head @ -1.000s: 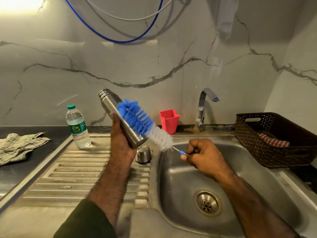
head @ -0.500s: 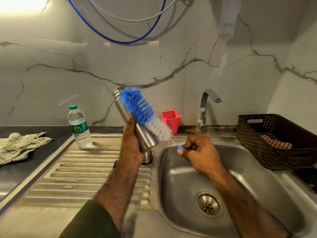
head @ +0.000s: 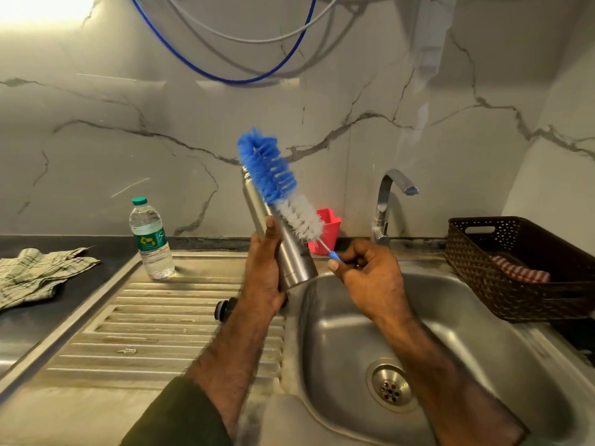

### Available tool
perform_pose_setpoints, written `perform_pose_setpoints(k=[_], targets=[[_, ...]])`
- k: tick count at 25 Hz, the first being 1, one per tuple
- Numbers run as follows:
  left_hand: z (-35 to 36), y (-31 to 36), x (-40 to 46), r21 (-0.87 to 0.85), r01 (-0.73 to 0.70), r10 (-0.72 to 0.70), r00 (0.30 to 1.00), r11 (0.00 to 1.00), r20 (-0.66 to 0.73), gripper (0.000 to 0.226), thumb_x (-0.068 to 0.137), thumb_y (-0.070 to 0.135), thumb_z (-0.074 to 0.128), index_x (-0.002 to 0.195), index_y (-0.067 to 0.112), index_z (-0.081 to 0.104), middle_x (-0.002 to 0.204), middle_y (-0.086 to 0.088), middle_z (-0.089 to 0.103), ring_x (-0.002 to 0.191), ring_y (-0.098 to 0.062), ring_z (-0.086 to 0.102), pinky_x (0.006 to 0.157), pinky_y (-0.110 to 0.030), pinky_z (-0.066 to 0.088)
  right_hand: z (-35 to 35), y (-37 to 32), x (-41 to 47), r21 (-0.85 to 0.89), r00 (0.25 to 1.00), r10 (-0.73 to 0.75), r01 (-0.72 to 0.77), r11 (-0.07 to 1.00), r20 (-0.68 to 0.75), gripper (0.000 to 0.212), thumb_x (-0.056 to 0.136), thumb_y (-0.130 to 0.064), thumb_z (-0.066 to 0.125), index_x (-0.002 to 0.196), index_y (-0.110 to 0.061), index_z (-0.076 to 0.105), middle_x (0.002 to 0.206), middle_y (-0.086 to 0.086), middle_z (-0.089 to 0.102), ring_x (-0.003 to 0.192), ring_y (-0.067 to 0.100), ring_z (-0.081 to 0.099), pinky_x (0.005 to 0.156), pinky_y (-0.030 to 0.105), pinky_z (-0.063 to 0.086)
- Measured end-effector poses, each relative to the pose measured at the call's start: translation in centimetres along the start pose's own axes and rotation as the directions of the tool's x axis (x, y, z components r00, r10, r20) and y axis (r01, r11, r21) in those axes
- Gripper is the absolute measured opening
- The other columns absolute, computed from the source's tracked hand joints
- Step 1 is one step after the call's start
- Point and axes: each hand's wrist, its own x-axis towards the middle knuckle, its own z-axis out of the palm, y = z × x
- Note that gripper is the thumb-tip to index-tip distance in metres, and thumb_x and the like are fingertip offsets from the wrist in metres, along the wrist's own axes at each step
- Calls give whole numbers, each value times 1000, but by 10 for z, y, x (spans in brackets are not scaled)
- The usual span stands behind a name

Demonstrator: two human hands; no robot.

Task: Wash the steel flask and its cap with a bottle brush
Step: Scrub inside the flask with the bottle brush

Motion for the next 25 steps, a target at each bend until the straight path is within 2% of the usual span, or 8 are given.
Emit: perform_pose_setpoints(k=[4,6,9,12,16,20,23,25], targets=[[-23,22,7,-180,-66,40,989,981,-144,50,99,60,61,131,22,67,122,-10,78,108,-33,76,85,-57,64,-28,10,-2,-187,965,135,-93,978,225,24,82,-8,85,70,-5,64,58,1,59,50,4,48,50,20,44],[-36,28,12,-241,-68,34,989,968,-144,42,103,57,56,123,23,71,111,-5,78,103,-28,75,88,-51,62,-30,12,-4,-222,944,157,-93,971,290,25,81,-10,86,70,-6,64,59,7,60,52,7,50,51,24,44],[-20,25,5,-207,-11,-6,997,978,-81,44,99,57,59,115,19,73,104,-7,74,100,-27,71,88,-45,61,-12,6,-8,-87,976,84,-68,994,199,24,82,-5,84,71,-4,63,59,-3,58,52,2,48,52,19,44],[0,10,-2,-55,30,-31,999,998,-18,68,101,64,49,139,9,64,107,-8,79,88,-21,78,72,-35,64,4,-3,-6,-6,1000,2,-2,1000,-13,19,84,-7,83,75,-8,66,69,1,68,60,5,59,57,17,50],[0,2,2,6,-12,12,1000,1000,-10,102,66,72,88,141,7,64,125,-26,72,97,-32,75,81,-44,63,-5,-1,-1,-3,999,30,-30,1000,33,22,83,-5,83,71,-6,64,62,-8,65,55,1,56,54,17,49],[-25,17,11,-218,-86,61,991,972,-119,55,97,59,61,137,21,65,128,-12,76,114,-34,74,85,-57,64,-29,11,-1,-229,955,196,-144,963,221,25,81,-11,86,68,-8,64,62,7,63,54,7,52,53,27,48],[-23,21,9,-239,-47,21,994,970,-109,44,104,57,53,126,22,70,115,-6,78,108,-29,74,82,-49,64,-22,7,-6,-148,955,166,-133,980,246,27,80,-7,86,69,-4,62,56,-1,57,50,6,49,53,26,46],[-9,14,3,-173,21,-37,995,985,-89,52,99,60,56,125,18,72,116,-9,78,104,-29,75,78,-44,64,-8,1,-7,-34,985,100,-96,995,138,25,81,-3,84,69,-3,62,54,-8,57,50,2,49,52,19,46]])
